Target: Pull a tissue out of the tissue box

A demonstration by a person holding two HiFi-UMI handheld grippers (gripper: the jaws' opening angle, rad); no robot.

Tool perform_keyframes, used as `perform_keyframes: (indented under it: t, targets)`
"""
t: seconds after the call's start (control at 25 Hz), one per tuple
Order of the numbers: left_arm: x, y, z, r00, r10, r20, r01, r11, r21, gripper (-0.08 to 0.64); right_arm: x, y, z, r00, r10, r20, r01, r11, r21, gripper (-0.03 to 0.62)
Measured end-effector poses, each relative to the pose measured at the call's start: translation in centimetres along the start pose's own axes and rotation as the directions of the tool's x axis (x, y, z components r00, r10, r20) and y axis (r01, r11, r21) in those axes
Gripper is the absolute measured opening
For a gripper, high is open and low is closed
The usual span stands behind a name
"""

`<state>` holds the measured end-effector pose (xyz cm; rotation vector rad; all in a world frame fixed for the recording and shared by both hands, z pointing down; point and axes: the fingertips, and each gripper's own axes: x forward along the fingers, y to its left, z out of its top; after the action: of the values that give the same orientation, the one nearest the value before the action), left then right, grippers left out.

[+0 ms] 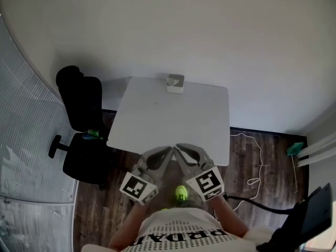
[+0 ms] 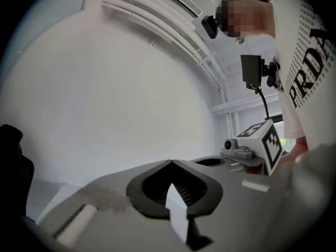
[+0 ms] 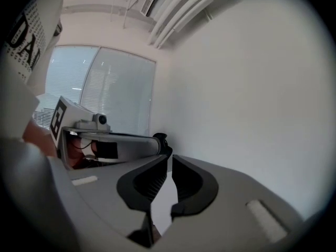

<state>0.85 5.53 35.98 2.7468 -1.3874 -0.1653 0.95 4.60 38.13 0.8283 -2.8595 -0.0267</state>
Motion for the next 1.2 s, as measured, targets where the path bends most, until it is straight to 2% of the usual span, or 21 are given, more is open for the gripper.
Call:
perform_keyframes:
  t: [0.2, 0.4, 0.52, 0.8, 1.0, 1.2]
  targets:
    - [4.3, 1.9, -0.2, 1.000, 0.022, -0.004, -0.022, 1.000, 0.014, -0.008, 1.5, -4.3, -0.2, 0.999, 0.033, -0.006, -0.033, 0.999, -0.007, 0.023]
    - [6.3, 2.9, -0.7, 0.999, 0.036, 0.006, -0.036, 0.999, 0.013, -0.008, 2.5, -6.7, -0.2, 0.999, 0.034, 0.005, -0.034, 0.999, -0.027, 0.023]
    - [7.2, 3.6, -1.1, 0.999, 0.034, -0.024, -0.033, 0.999, 0.031, -0.008, 3.0, -8.0, 0.2, 0.999, 0.034, 0.014, -0.034, 0.999, -0.016, 0.023]
    - [8.6, 6.4, -1.2, 0.999, 0.048, -0.014, -0.048, 0.999, -0.016, -0.008, 5.6, -9.2, -0.3, 0.999, 0.050, -0.015, -0.050, 0.999, -0.005, 0.023]
    - [9.7, 8.9, -2.3, 0.999, 0.020, -0.029, -0.021, 1.000, -0.019, -0.008, 7.9, -10.5, -0.8, 0.998, 0.032, -0.048, -0.033, 0.999, -0.022, 0.023]
    - [11.4, 12.5, -1.2, 1.000, -0.010, -0.005, 0.010, 1.000, -0.010, -0.008, 11.3, -12.4, 0.0, 0.999, 0.005, -0.053, -0.007, 0.999, -0.036, 0.023]
